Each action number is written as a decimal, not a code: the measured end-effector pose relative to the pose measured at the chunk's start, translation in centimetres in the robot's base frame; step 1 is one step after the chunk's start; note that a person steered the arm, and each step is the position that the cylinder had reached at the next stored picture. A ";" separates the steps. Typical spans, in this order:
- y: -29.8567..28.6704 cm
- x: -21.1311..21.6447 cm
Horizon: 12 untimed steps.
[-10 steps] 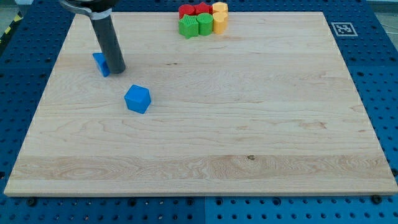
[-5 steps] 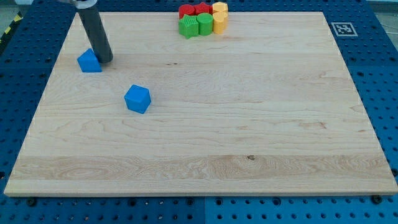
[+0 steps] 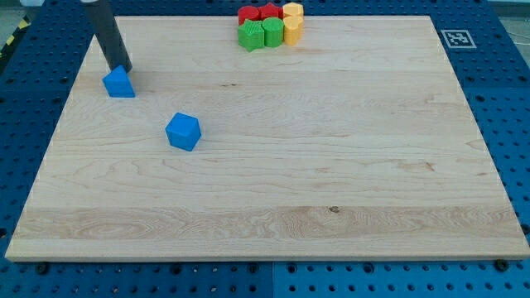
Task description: Place the blue triangle towards the center left
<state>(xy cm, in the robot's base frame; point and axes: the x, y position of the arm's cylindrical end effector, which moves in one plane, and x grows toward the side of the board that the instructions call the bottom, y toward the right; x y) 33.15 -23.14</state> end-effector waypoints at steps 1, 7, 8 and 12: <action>0.0 1.4; 6.2 3.7; 4.9 4.1; 4.2 5.6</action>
